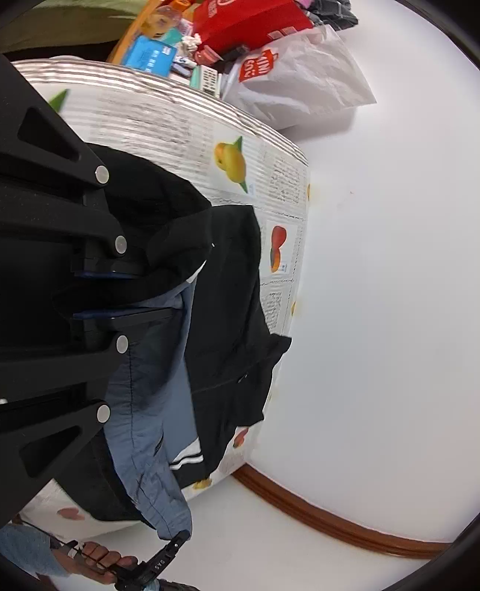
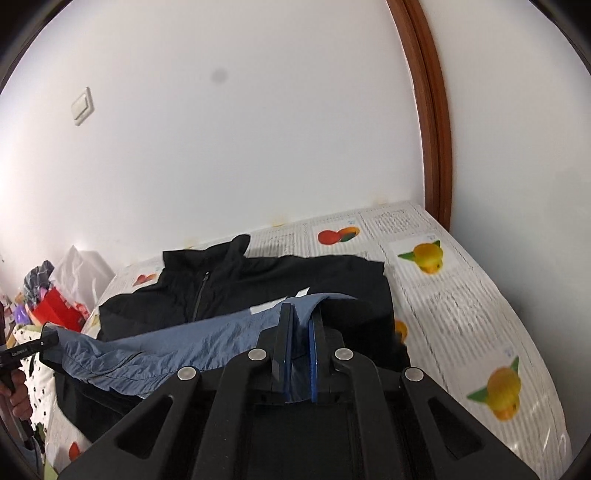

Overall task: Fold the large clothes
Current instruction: 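Fold the black hem up over the blue body toward the collar with both grippers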

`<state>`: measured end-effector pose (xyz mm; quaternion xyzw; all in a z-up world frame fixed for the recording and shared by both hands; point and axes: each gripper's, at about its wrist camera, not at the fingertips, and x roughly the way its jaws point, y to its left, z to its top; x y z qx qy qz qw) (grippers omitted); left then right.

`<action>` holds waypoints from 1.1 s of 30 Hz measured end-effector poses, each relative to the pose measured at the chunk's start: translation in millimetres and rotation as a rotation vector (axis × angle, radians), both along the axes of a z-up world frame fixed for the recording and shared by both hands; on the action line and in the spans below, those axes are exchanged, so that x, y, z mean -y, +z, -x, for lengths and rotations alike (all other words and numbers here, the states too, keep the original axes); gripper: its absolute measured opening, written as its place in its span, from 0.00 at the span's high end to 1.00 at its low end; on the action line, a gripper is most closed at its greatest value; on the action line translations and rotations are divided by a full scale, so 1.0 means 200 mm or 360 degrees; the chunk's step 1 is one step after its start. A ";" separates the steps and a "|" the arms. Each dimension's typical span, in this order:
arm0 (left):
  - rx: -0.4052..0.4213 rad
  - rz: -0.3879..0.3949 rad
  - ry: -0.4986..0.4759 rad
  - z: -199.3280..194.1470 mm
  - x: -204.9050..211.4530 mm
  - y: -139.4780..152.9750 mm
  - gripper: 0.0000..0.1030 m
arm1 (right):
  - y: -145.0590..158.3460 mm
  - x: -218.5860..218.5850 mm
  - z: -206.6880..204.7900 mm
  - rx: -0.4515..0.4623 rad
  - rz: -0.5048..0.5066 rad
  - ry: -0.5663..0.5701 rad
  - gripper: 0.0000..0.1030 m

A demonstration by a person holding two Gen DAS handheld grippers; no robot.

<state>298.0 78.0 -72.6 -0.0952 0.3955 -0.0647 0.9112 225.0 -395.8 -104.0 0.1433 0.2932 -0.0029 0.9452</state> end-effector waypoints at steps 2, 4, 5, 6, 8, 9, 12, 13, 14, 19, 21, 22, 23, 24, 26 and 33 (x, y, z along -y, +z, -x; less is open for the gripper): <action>-0.0013 -0.0037 0.0009 -0.08 0.00 -0.04 0.88 | -0.02 0.01 -0.06 -0.0010 0.0004 -0.0004 0.93; -0.0043 -0.0051 0.0015 -0.15 0.00 -0.10 0.88 | -0.06 0.01 -0.13 -0.0034 0.0015 -0.0009 0.93; -0.0058 -0.0048 0.0016 -0.17 -0.01 -0.12 0.88 | -0.08 0.01 -0.16 -0.0046 0.0020 -0.0013 0.93; -0.0073 -0.0044 0.0014 -0.20 -0.01 -0.14 0.88 | -0.11 0.01 -0.20 -0.0062 0.0020 -0.0019 0.93; -0.0103 -0.0034 0.0006 -0.26 -0.01 -0.20 0.87 | -0.16 0.01 -0.27 -0.0096 0.0026 -0.0031 0.93; -0.0118 -0.0030 0.0008 -0.28 -0.01 -0.22 0.87 | -0.19 0.01 -0.30 -0.0114 0.0031 -0.0042 0.93; -0.0159 -0.0005 0.0001 -0.35 -0.01 -0.28 0.85 | -0.26 0.02 -0.38 -0.0169 0.0048 -0.0058 0.93; -0.0171 -0.0003 -0.0001 -0.37 -0.01 -0.29 0.85 | -0.28 0.02 -0.40 -0.0185 0.0056 -0.0062 0.93; -0.0177 -0.0003 -0.0006 -0.37 0.00 -0.30 0.85 | -0.30 0.02 -0.42 -0.0209 0.0065 -0.0067 0.93; -0.0214 -0.0001 -0.0026 -0.41 0.03 -0.31 0.83 | -0.34 0.02 -0.46 -0.0273 0.0095 -0.0077 0.91; -0.0209 0.0022 -0.0052 -0.40 0.04 -0.28 0.76 | -0.32 0.02 -0.43 -0.0281 0.0096 -0.0066 0.90; -0.0191 0.0043 -0.0071 -0.38 0.04 -0.26 0.69 | -0.30 0.02 -0.42 -0.0276 0.0091 -0.0063 0.87; -0.0170 0.0062 -0.0086 -0.36 0.04 -0.24 0.63 | -0.28 0.03 -0.40 -0.0265 0.0083 -0.0056 0.86; -0.0144 0.0083 -0.0103 -0.34 0.04 -0.22 0.60 | -0.25 0.02 -0.37 -0.0252 0.0083 -0.0053 0.83; -0.0095 0.0103 -0.0129 -0.28 0.04 -0.16 0.54 | -0.19 0.00 -0.32 -0.0212 0.0133 -0.0060 0.78; -0.0012 0.0070 -0.0132 -0.11 0.00 -0.07 0.50 | -0.04 -0.14 -0.15 -0.0094 0.0194 0.0089 0.63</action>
